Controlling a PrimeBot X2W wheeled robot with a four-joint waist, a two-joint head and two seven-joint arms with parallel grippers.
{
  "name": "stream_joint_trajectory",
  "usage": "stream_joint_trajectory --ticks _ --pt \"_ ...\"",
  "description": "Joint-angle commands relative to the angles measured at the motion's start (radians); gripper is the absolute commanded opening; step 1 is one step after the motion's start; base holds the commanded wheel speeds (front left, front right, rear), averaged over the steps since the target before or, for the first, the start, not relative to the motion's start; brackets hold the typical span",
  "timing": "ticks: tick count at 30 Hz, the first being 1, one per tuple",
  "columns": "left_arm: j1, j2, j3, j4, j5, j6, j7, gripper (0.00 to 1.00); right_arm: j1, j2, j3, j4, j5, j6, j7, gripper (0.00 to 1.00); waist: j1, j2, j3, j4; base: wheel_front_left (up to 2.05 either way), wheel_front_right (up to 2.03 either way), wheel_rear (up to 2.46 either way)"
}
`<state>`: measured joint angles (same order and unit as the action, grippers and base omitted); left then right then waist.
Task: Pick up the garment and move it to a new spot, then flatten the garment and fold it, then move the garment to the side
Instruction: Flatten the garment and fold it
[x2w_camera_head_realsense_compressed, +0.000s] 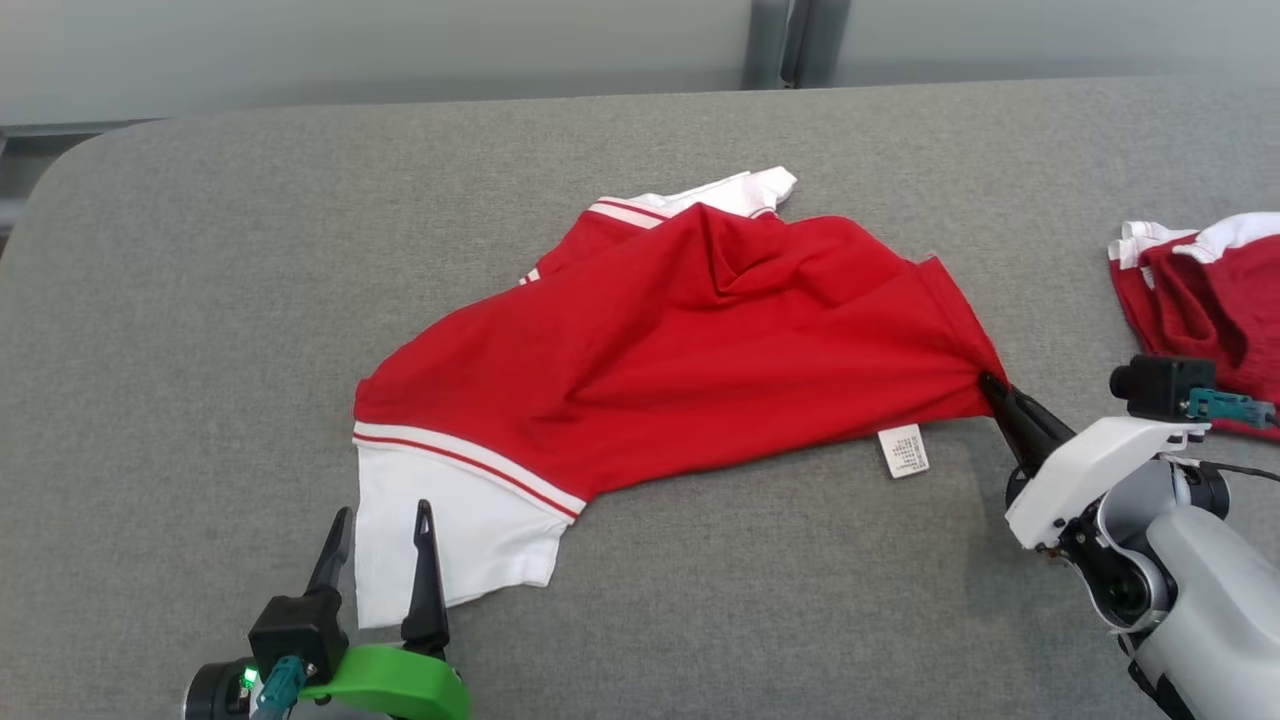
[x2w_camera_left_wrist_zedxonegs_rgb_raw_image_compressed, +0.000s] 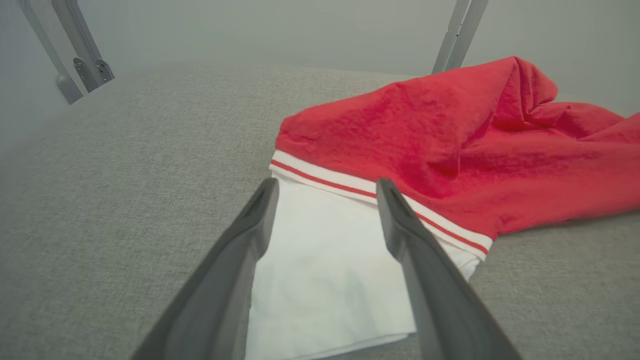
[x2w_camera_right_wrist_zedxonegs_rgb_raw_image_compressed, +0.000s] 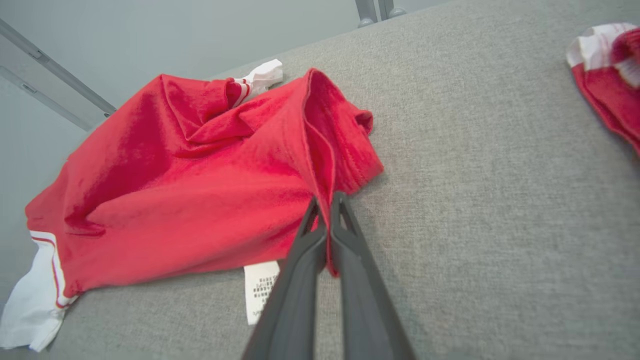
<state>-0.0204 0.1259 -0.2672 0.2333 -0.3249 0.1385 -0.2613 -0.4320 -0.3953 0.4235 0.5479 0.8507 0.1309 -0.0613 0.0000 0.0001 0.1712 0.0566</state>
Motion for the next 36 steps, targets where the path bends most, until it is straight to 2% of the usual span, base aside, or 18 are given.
stream_joint_trajectory --ticks 1,5,7,13,17,23,24,25,26,27,28,29,36 --pt "0.009 0.001 0.003 0.000 -0.006 0.003 -0.004 1.00 0.027 -0.013 -0.011 -0.025 0.011 0.000 0.017 0.00 0.0000 -0.0001 -0.010 -0.031 0.00 0.00 0.00" --pt "0.009 -0.002 0.005 -0.003 -0.008 0.003 -0.004 1.00 0.105 -0.038 -0.068 -0.152 0.033 0.000 0.114 0.00 0.0000 -0.0001 -0.016 -0.061 0.00 0.00 0.00" --pt "0.005 -0.004 0.007 -0.005 -0.004 0.004 -0.004 1.00 0.179 -0.045 -0.140 -0.252 0.044 0.000 0.193 0.00 0.0000 -0.0001 -0.018 -0.071 0.00 0.00 0.00" --pt "0.005 -0.007 0.019 -0.008 -0.004 -0.002 -0.004 1.00 0.321 0.002 -0.325 -0.414 -0.001 0.000 0.367 0.00 0.0000 -0.0001 -0.017 -0.072 0.00 0.00 0.00" --pt "-0.006 -0.013 0.018 -0.004 0.003 -0.007 -0.004 1.00 0.331 0.088 -0.415 -0.414 -0.063 0.000 0.432 0.00 0.0000 -0.0001 -0.007 -0.060 0.00 0.00 0.00" --pt "-0.023 -0.011 0.022 0.002 0.011 -0.016 -0.004 1.00 0.262 0.178 -0.474 -0.309 -0.165 0.000 0.429 0.00 0.0000 -0.0001 0.006 -0.040 0.00 0.00 0.00" --pt "-0.024 -0.010 0.023 0.002 0.012 -0.016 -0.004 1.00 0.249 0.184 -0.482 -0.288 -0.175 0.000 0.418 0.06 0.0000 -0.0001 0.009 -0.038 0.00 0.00 0.00" --pt "-0.025 -0.009 0.024 0.002 0.013 -0.016 -0.004 1.00 0.238 0.189 -0.483 -0.269 -0.183 0.000 0.410 0.34 0.0000 -0.0001 0.010 -0.037 0.00 0.00 0.00" --pt "-0.025 -0.009 0.024 0.002 0.013 -0.016 -0.004 1.00 0.238 0.189 -0.483 -0.269 -0.183 0.000 0.410 0.34 0.0000 -0.0001 0.010 -0.037 0.00 0.00 0.00" --pt "-0.026 -0.009 0.024 0.002 0.014 -0.017 -0.004 1.00 0.230 0.197 -0.487 -0.248 -0.188 0.000 0.402 0.49 0.0000 -0.0001 0.012 -0.036 0.00 0.00 0.00" --pt "-0.026 -0.008 0.025 0.002 0.016 -0.017 -0.004 1.00 0.220 0.201 -0.490 -0.230 -0.192 0.000 0.390 0.93 0.0000 -0.0001 0.013 -0.036 0.00 0.00 0.00" --pt "-0.026 -0.007 0.026 0.003 0.016 -0.017 -0.004 1.00 0.212 0.201 -0.494 -0.211 -0.195 0.000 0.378 1.00 0.0000 -0.0001 0.014 -0.037 0.00 0.00 0.00" --pt "-0.024 -0.002 0.024 0.004 0.022 -0.017 -0.004 1.00 0.169 0.164 -0.504 -0.102 -0.231 0.000 0.269 1.00 0.0000 -0.0001 0.013 -0.052 0.00 0.00 0.00"
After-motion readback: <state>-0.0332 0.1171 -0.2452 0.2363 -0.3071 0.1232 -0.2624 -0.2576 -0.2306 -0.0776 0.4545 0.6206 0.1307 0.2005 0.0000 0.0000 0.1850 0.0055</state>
